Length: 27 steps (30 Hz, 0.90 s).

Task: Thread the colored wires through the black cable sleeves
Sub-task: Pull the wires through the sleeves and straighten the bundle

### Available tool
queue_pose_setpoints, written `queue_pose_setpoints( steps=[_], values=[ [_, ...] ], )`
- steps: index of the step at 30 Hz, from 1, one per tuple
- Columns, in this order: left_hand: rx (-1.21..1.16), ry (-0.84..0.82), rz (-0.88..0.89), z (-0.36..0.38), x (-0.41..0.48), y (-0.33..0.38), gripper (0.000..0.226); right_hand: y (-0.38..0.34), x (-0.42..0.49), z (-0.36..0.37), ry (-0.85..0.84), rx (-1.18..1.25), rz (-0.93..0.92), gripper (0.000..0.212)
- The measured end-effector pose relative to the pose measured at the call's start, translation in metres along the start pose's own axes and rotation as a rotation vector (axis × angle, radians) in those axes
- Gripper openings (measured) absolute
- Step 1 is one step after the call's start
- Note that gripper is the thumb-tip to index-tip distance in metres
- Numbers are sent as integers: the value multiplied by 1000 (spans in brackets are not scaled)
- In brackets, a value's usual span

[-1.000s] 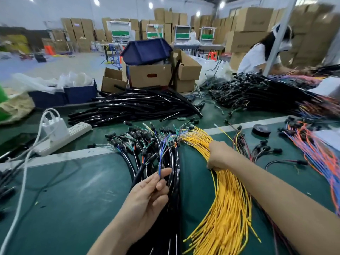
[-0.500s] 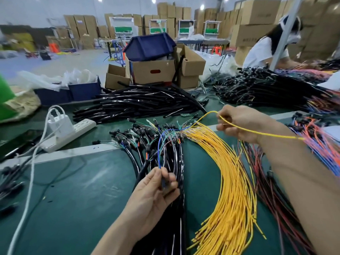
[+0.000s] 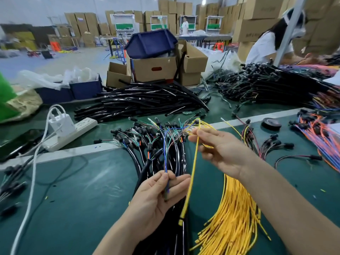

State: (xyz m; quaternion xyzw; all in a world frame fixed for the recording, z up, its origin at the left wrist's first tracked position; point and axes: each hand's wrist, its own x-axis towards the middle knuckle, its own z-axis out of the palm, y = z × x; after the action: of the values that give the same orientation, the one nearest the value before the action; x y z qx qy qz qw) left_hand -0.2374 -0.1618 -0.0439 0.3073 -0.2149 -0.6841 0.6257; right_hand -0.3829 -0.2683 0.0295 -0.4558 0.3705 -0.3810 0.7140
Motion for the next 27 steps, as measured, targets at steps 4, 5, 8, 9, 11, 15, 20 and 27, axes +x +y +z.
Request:
queue_pose_setpoints(
  steps=[4, 5, 8, 9, 11, 15, 20, 27],
  values=[
    [61, -29, -16, 2, 1, 1, 19, 2, 14, 9, 86, -155, -209, 12],
    [73, -34, -16, 2, 0, 1, 21, 0, 17, 10, 78, -177, -230, 13],
    [88, -47, -29, 0, -2, 0, 29, -7, 25, 14, 27, -241, -288, 12],
    [86, -46, -35, -2, -3, -1, 32, -7, 28, 15, 6, -254, -300, 11],
    [76, -38, -41, -6, -3, -1, 32, -6, 29, 19, -40, -288, -307, 12],
    [72, -27, -13, -7, -1, -1, 28, 0, 30, 28, -153, -326, -295, 10],
    [-10, -13, 28, -5, -2, -2, 13, -12, 44, -2, 1, -552, -229, 13],
    [16, 18, 41, 1, 3, -2, 11, -24, 73, -143, 637, -1367, 70, 34]
  ],
)
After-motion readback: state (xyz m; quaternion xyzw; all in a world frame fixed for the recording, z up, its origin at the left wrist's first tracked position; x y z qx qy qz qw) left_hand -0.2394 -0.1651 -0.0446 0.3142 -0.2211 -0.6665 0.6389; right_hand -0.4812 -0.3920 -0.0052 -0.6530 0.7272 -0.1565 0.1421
